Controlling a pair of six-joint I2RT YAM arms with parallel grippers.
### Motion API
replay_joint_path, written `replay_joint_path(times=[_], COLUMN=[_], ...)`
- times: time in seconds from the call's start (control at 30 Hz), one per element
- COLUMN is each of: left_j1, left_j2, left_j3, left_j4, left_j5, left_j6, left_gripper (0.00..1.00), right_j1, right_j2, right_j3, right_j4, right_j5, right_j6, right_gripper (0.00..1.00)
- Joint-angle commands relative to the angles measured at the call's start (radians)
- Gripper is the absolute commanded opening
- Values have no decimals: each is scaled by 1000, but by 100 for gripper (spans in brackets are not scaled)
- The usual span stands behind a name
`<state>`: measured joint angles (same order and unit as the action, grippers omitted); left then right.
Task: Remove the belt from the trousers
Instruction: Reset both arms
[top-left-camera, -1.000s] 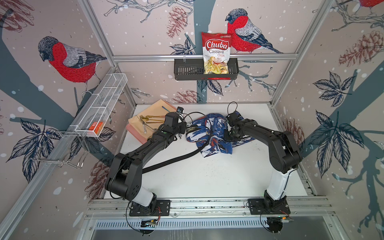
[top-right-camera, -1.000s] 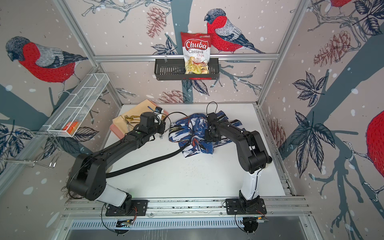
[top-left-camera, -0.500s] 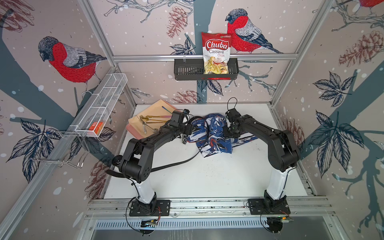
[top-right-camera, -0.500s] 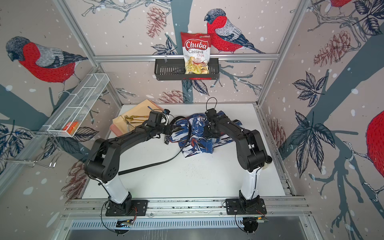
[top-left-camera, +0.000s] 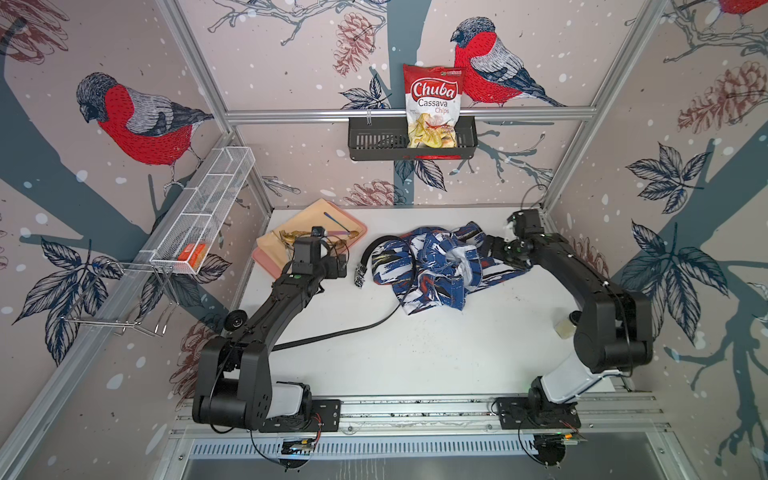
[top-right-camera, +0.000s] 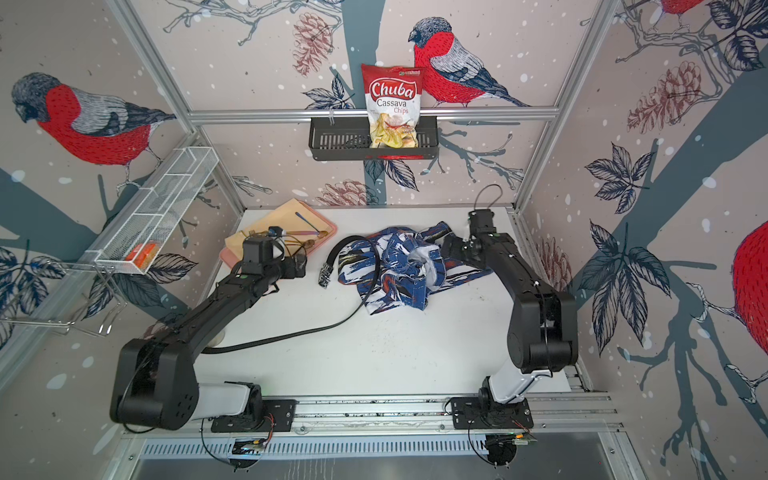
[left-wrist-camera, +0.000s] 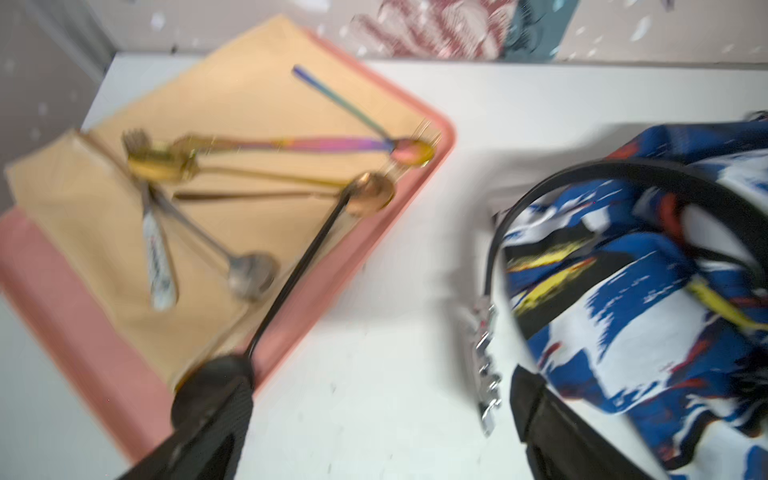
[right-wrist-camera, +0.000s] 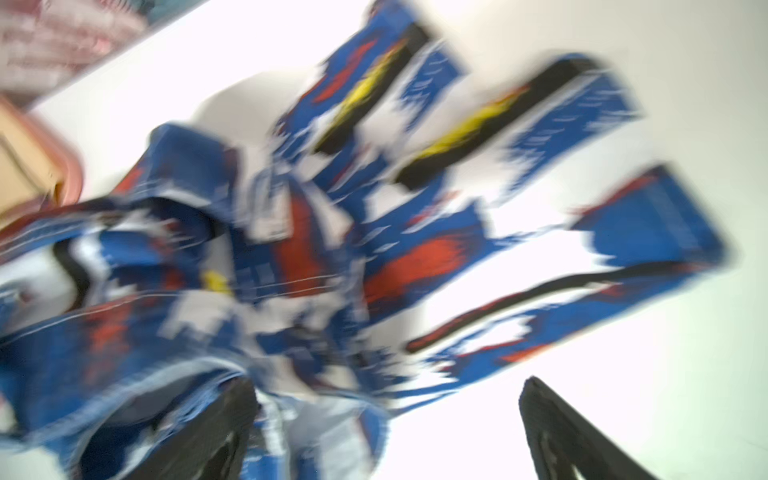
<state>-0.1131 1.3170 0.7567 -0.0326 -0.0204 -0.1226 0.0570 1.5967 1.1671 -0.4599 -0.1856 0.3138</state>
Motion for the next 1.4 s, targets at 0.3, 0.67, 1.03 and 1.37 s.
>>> replay_joint_path(times=[0.3, 0.67, 1.03, 1.37], left_j1=[13, 7, 6, 43], left_j2=[-55, 226, 268, 243], left_j3=[-586, -691, -704, -545], left_j4=[1111, 1627, 1710, 1390], left_j5=[-287, -180, -119, -178], left_j6=[118, 190, 222, 153], left_gripper=[99, 98, 98, 98], right_j1=[36, -90, -14, -38], right_j2=[-275, -214, -58, -60], right_j3=[-627, -948, -988, -963], right_j4=[898, 1587, 1837, 1776], right_j5=[383, 233, 349, 305], right_j6=[-176, -207, -272, -255], right_gripper=[100, 100, 100, 100])
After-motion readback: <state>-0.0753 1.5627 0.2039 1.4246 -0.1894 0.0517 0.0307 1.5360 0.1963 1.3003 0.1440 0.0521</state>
